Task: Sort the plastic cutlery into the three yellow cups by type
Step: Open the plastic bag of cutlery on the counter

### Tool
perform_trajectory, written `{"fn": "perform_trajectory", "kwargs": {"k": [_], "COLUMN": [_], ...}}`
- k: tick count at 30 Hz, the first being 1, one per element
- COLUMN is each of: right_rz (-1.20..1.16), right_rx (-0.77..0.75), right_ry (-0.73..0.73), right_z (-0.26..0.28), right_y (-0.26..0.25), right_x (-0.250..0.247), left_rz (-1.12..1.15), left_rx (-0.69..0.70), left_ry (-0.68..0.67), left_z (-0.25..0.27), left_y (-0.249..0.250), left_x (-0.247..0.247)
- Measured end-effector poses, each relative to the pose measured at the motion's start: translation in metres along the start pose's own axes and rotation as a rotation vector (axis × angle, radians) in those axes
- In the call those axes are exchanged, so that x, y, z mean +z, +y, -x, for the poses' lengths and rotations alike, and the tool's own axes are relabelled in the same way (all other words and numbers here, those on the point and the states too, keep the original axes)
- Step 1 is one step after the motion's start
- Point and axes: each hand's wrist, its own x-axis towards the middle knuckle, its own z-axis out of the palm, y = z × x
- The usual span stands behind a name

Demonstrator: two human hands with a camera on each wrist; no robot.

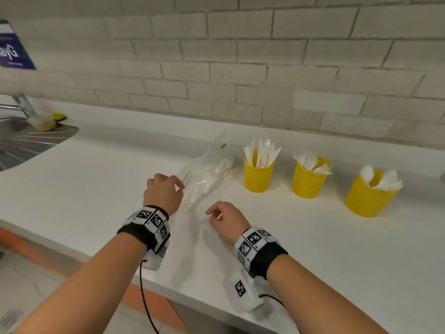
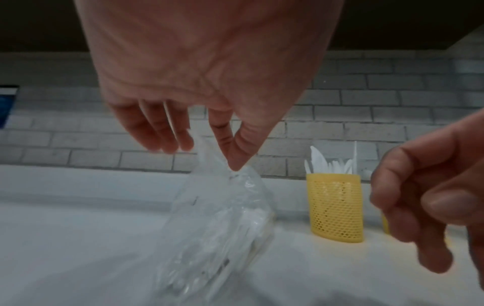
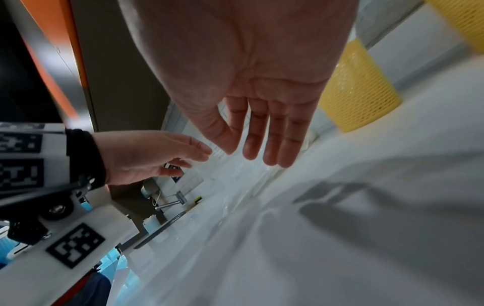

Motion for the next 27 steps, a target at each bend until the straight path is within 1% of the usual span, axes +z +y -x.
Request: {"fn": "perform_trajectory", "kwargs": {"k": [2,4,6,11,13,15,17,20,21,24,27], "right_rz": [0.011,0.006,-0.036,-0.296,-0.304,-0.247,-0.244,-0.263,-0.263,-0.361,-0.453], "right_rx": [-0.013,-0.017,-0.019,-0.069,-0.113,-0.142,-0.137,-0.101,-0.083,-0.019,-0.003], "right_ry": [0.006,0.025,0.078,0.314,0.455,0.577,0.624,0.645,0.661,0.750,0.852], "right_z": [-0.003,-0.003,0.002,0.033,0.047,0.060,0.069,0.077,0.080,0.090,0.104], "right_y": [-0.010,-0.015,-0.017,-0.018,-0.015,-0.009,0.000,0.016,0.022,0.037,0.056], "right_x": [0.016,0.025,0.028,0.017,0.003,-0.017,-0.036,-0.061,-0.070,-0.103,-0.140], "left_rz": [0.099,0.187,0.264,0.476,0.605,0.652,0.636,0.630,0.587,0.322,0.137], "left_rx": [0.011,0.050,0.098,0.256,0.309,0.376,0.442,0.521,0.551,0.613,0.610], "left_ry": [-0.142,-0.201,-0.254,-0.363,-0.434,-0.477,-0.492,-0.501,-0.474,-0.268,-0.174], "left_z": [-0.003,0.001,0.011,0.047,0.056,0.059,0.061,0.063,0.062,0.054,0.038], "left_y": [-0.007,-0.007,0.000,0.034,0.048,0.064,0.082,0.110,0.118,0.137,0.144], "left_x": [-0.004,-0.011,-0.021,-0.042,-0.042,-0.037,-0.029,-0.014,-0.008,0.007,0.023]}}
